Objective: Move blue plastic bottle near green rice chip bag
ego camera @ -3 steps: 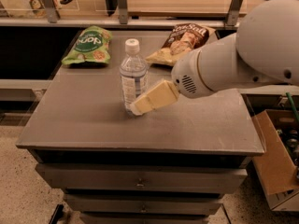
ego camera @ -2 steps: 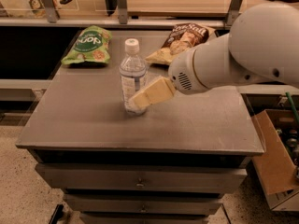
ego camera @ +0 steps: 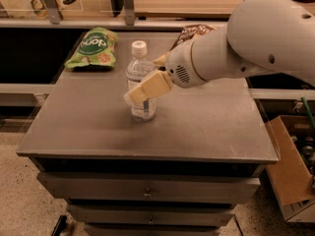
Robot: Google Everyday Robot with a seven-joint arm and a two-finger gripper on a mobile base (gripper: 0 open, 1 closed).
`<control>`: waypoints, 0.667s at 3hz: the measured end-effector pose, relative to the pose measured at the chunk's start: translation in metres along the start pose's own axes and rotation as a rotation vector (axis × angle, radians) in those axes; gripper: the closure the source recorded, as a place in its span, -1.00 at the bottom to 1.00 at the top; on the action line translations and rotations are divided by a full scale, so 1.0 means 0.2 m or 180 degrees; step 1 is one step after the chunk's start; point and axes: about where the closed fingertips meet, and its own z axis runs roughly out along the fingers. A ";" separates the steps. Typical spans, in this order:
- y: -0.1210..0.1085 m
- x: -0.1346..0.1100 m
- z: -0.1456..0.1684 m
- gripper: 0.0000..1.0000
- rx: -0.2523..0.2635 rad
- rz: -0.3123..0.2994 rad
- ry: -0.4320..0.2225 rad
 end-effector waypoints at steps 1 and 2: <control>0.05 -0.08 0.02 -1.00 -0.0171 -0.0108 -0.0093; 0.08 -0.12 0.02 -1.00 -0.0267 -0.0170 -0.0143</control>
Offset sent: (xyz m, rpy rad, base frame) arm -0.0022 0.0311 0.0199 0.0582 -0.0191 0.1404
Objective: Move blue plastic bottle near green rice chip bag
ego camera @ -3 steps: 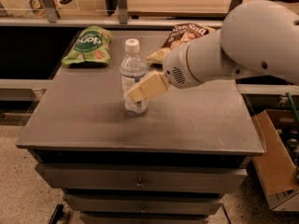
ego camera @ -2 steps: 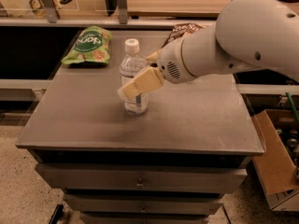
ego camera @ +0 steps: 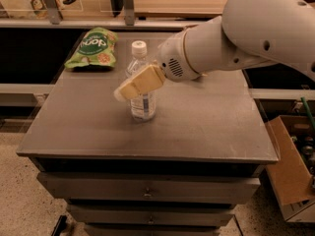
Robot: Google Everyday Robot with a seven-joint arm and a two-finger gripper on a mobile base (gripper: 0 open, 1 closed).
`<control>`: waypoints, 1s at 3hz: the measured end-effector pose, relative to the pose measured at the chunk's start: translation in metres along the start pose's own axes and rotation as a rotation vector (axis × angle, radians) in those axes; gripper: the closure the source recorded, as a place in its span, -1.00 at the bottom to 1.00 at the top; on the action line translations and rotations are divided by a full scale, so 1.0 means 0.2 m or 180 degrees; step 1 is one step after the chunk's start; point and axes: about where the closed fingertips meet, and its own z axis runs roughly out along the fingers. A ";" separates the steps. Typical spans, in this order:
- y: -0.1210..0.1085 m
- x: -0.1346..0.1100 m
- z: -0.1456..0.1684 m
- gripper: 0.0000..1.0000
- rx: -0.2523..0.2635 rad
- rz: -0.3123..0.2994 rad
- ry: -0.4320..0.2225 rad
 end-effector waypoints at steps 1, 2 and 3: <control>0.03 -0.05 0.01 -1.00 -0.0111 -0.0075 -0.0059; 0.04 -0.05 0.02 -1.00 -0.0088 -0.0127 -0.0057; 0.02 -0.02 0.02 -1.00 -0.0054 -0.0190 -0.0007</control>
Offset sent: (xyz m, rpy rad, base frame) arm 0.0008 0.0069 0.0035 0.0199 -0.0005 0.0399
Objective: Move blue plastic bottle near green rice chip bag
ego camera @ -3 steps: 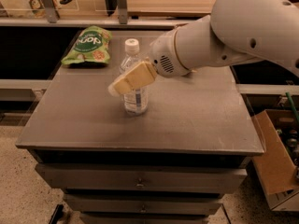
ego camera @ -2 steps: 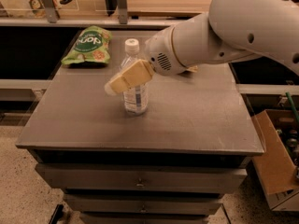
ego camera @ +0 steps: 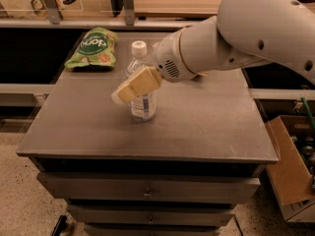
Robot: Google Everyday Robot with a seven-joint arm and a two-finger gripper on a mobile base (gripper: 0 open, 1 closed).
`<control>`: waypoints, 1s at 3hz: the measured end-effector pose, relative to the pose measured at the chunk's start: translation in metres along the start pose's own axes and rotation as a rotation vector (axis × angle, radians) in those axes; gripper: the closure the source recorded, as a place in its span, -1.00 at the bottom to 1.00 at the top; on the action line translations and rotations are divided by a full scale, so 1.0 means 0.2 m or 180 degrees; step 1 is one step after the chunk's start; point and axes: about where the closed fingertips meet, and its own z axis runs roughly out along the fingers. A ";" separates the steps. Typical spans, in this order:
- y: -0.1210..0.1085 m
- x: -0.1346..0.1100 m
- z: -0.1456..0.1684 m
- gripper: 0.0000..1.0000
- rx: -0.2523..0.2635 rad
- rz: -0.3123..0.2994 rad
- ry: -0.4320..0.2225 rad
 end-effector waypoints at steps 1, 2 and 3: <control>-0.02 0.04 0.01 -0.66 0.0057 -0.0037 0.0045; -0.03 0.06 0.01 -0.19 0.0083 -0.0077 0.0028; -0.03 0.06 0.02 0.27 0.0067 -0.0119 0.0003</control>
Offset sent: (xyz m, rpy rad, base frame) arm 0.0096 -0.0146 -0.0183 -0.0210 -0.0393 -0.0127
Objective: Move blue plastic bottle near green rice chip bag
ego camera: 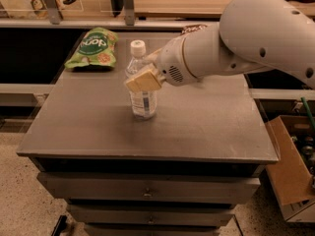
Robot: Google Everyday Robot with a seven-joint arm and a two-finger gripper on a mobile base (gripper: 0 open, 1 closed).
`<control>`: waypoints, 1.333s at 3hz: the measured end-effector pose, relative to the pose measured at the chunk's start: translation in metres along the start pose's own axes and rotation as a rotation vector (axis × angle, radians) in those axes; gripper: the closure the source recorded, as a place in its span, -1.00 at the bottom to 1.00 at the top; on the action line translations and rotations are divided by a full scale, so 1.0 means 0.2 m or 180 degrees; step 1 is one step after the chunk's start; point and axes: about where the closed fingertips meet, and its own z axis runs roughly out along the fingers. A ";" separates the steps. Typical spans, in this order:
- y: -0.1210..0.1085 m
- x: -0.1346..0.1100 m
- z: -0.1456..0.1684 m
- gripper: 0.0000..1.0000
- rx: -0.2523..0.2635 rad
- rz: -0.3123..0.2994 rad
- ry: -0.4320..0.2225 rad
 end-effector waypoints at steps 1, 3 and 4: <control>-0.01 -0.03 0.03 0.74 -0.0037 -0.0006 -0.0095; -0.08 -0.12 0.21 1.00 -0.0138 0.0009 -0.0314; -0.14 -0.17 0.31 1.00 -0.0205 -0.0036 -0.0373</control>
Offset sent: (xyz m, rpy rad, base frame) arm 0.0364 0.0318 -0.0063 0.1218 -0.0089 0.0276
